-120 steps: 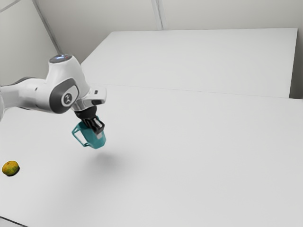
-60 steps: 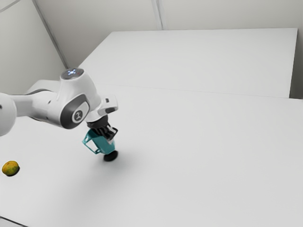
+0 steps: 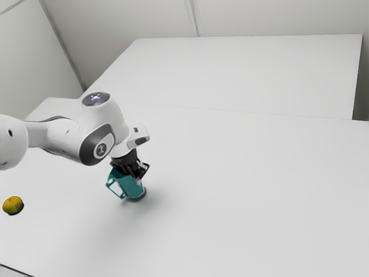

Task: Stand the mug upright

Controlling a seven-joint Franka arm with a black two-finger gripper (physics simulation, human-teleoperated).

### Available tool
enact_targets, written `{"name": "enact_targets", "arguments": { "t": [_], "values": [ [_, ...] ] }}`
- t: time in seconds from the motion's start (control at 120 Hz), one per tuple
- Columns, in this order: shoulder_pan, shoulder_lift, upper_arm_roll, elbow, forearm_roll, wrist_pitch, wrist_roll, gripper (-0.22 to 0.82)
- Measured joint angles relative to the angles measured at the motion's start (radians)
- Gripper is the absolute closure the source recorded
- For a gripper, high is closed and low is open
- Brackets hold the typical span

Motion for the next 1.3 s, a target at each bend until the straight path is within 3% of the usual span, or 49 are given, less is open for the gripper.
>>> {"name": "enact_targets", "arguments": {
  "t": [0.375,0.608,0.725,0.85,1.142,1.3],
  "values": [
    [-0.004,0.028,-0.001,0.0,-0.001,0.004,-0.057,0.77],
    [-0.012,0.02,-0.001,0.0,-0.014,0.01,-0.065,0.53],
    [-0.014,0.006,-0.001,0.001,-0.02,0.012,-0.067,0.32],
    [-0.017,-0.019,-0.003,0.002,-0.022,0.011,-0.067,0.18],
    [-0.016,-0.081,-0.023,0.023,-0.029,-0.018,-0.064,0.06],
    [-0.013,-0.055,-0.036,0.153,-0.04,-0.137,-0.064,0.03]
  ]
}}
